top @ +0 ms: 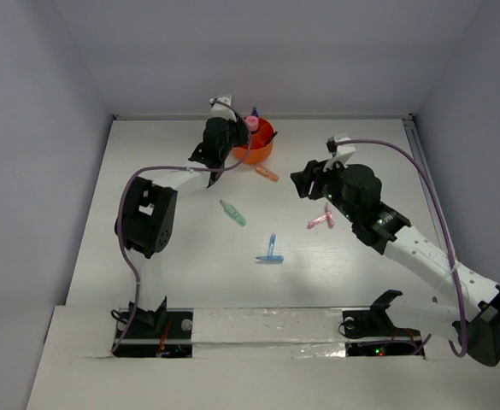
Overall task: Sort the stationery into containers
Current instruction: Place the stationery in the storage box.
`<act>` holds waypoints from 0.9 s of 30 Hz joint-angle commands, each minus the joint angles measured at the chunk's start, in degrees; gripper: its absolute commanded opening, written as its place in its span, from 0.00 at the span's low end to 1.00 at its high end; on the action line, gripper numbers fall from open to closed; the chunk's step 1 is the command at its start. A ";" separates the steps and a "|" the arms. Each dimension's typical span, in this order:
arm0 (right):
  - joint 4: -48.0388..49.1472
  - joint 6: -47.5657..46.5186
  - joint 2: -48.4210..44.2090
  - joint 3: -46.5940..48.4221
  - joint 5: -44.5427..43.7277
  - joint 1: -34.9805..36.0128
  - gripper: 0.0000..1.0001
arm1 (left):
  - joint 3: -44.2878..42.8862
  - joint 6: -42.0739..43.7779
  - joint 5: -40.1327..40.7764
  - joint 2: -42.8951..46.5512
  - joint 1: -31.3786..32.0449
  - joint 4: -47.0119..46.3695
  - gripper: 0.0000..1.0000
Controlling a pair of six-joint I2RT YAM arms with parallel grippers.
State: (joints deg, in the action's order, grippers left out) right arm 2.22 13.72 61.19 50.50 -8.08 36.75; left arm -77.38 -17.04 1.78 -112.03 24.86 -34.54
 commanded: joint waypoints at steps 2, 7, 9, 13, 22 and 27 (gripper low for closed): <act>4.20 -0.36 -0.54 -0.23 0.78 -0.19 0.55 | 0.48 0.60 2.87 -0.73 1.24 -6.41 0.02; 4.46 -0.44 -0.37 -0.40 1.48 -0.19 0.55 | 0.48 0.08 4.19 -2.05 1.24 -8.43 0.07; 4.55 -0.44 -0.28 -0.40 1.57 -0.19 0.55 | 0.92 -0.01 4.89 -2.40 1.24 -9.22 0.09; 4.81 -0.53 -0.37 -0.40 2.19 -0.19 0.54 | 1.01 -0.01 6.21 -3.55 1.77 -10.72 0.12; 5.16 -0.62 -0.90 -0.75 2.54 -0.19 0.55 | 1.62 -0.19 7.53 -5.39 1.77 -12.04 0.23; 5.25 -0.62 -0.63 -0.75 2.72 -0.19 0.55 | 2.32 -0.28 8.41 -5.13 2.30 -12.47 0.34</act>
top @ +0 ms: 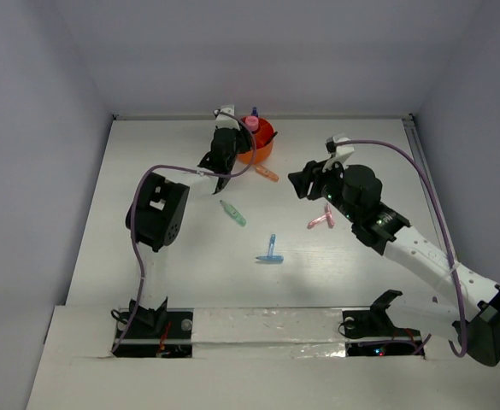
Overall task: Sort the stationery into containers
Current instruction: Place the stationery in the storage box, then pick up the pen from the center of the board.
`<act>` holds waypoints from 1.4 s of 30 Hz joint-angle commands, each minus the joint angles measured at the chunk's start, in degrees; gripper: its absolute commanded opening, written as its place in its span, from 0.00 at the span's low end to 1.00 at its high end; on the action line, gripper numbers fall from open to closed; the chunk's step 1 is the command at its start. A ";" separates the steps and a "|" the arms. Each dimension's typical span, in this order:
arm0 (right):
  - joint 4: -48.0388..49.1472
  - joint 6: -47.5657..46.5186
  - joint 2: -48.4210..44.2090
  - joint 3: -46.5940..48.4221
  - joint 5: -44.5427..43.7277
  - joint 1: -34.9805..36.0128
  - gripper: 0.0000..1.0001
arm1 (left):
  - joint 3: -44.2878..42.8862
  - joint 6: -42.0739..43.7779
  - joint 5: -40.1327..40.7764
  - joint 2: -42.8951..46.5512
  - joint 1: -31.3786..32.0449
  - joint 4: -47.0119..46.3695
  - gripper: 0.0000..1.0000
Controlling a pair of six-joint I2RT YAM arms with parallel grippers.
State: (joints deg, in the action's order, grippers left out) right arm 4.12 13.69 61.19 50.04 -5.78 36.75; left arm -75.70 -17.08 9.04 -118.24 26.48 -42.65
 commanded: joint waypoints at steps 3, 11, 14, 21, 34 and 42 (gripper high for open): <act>3.35 -0.60 -0.46 -0.12 0.42 -0.19 0.55 | 1.78 -0.06 1.77 2.22 0.68 -4.81 0.42; 2.91 -1.04 1.82 0.41 1.47 -0.19 0.55 | 6.44 0.73 2.83 11.60 0.68 -7.27 0.53; 0.90 -1.91 4.54 2.16 4.62 -0.19 0.48 | 9.16 0.82 3.00 19.31 0.68 -7.53 0.54; -8.68 -2.27 15.26 10.24 15.78 0.33 0.16 | 19.77 -3.38 3.80 41.74 0.68 1.15 0.53; -6.40 -1.03 38.73 15.60 12.47 11.23 0.61 | 52.74 -22.11 0.62 83.59 0.68 31.72 0.57; -9.32 -3.06 48.93 20.45 3.15 12.03 0.61 | 61.37 -26.07 0.10 93.45 0.68 35.10 0.68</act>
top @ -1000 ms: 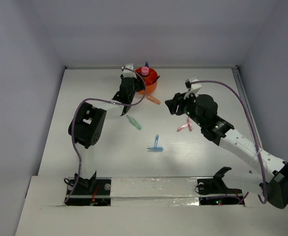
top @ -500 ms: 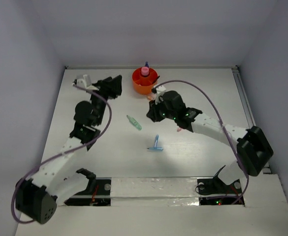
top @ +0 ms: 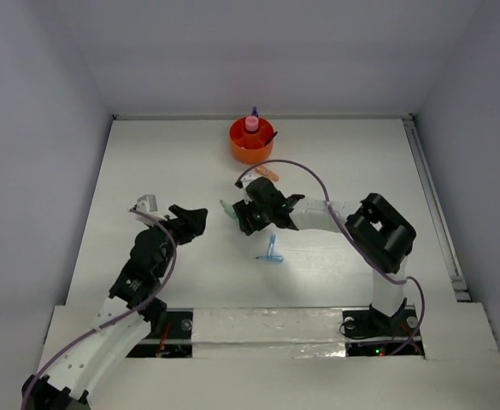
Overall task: Sort the stationery into containers
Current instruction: Pick up the pen from the center of the board.
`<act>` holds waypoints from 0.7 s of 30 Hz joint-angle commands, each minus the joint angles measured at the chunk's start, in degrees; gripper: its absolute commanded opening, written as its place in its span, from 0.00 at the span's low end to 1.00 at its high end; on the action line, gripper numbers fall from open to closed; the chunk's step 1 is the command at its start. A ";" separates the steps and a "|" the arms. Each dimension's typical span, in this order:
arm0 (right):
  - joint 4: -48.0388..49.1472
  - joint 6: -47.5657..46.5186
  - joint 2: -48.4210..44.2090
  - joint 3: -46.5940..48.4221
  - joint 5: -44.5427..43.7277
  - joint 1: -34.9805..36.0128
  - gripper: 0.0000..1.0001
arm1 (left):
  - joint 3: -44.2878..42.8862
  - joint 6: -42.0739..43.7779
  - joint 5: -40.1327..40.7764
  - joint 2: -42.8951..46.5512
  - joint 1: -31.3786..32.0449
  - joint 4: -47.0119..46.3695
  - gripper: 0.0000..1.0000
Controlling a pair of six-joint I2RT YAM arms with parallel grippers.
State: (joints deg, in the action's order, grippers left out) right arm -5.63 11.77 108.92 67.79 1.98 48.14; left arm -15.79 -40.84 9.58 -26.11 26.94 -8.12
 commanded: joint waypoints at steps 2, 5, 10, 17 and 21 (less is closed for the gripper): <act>1.49 -1.40 2.60 2.96 -3.91 1.17 0.60 | 2.87 -2.49 -0.62 -0.33 0.22 -0.40 0.69; 0.97 -3.23 4.98 4.36 -5.92 2.57 0.58 | 4.28 -2.75 -2.11 -4.98 0.22 -3.39 0.69; -0.79 -4.30 7.70 6.65 -6.90 3.28 0.49 | 4.63 -2.67 -2.64 -11.85 0.22 -6.64 0.69; 3.33 -1.58 2.20 4.03 -6.64 3.80 0.14 | 4.28 -2.84 -4.22 -15.72 0.22 -10.42 0.69; 5.01 -0.61 -3.44 2.09 -5.15 3.80 0.11 | 2.61 -3.10 -5.28 -16.25 0.22 -13.40 0.69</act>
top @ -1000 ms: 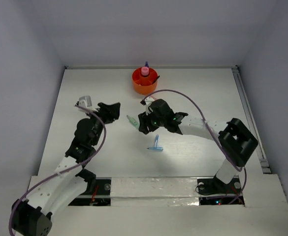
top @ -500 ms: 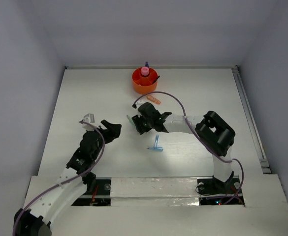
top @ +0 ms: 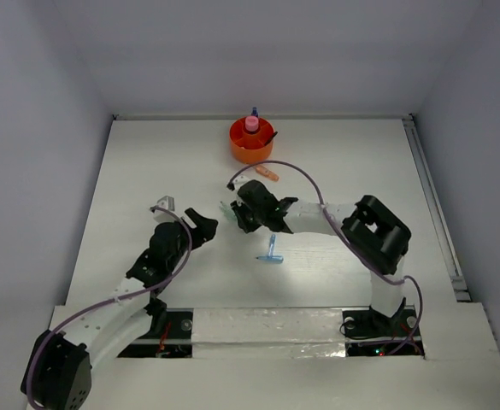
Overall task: Sort the stationery into containers
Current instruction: Pick up the pen from the center of the board.
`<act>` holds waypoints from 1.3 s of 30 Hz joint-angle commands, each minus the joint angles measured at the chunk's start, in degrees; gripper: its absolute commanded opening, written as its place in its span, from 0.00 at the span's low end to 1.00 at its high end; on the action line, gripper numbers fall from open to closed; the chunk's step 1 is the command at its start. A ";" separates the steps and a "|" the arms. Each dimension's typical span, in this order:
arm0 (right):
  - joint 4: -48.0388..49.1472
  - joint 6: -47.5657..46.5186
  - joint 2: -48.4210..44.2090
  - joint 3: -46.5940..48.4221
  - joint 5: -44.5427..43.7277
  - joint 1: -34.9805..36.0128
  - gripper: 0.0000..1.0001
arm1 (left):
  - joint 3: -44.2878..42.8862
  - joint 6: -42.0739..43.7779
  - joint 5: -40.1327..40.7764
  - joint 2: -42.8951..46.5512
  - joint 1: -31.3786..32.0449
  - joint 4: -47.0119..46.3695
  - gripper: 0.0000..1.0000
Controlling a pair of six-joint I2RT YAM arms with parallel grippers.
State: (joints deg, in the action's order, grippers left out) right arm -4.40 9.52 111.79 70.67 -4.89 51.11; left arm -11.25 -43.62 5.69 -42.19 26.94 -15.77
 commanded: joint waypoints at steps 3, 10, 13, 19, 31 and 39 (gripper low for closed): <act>5.62 1.91 -10.44 -2.02 3.82 0.83 0.11 | -3.34 -0.68 -1.39 -1.39 0.22 -9.36 0.69; 6.51 3.05 -15.37 -5.80 6.99 0.83 0.11 | -3.96 -2.35 0.64 -6.67 0.22 -19.45 0.65; 7.04 3.31 -16.34 -6.78 8.13 0.83 0.11 | -3.43 -2.97 0.37 -8.25 0.22 -24.20 0.64; 8.10 4.19 -17.13 -8.62 9.63 0.83 0.11 | -1.06 -4.11 -0.33 -9.22 0.22 -32.74 0.60; 11.17 4.89 -18.80 -10.91 10.50 0.83 0.11 | -5.01 -4.46 -2.35 -18.18 0.22 -30.11 0.46; 10.82 5.16 -19.15 -11.52 11.83 0.83 0.11 | -6.07 -4.64 -2.88 -22.75 0.22 -36.61 0.46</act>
State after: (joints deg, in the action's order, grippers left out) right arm 3.46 14.17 95.04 59.13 5.80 51.46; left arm -15.05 -47.86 3.86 -63.86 26.94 -46.22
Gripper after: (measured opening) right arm 0.284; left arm 0.461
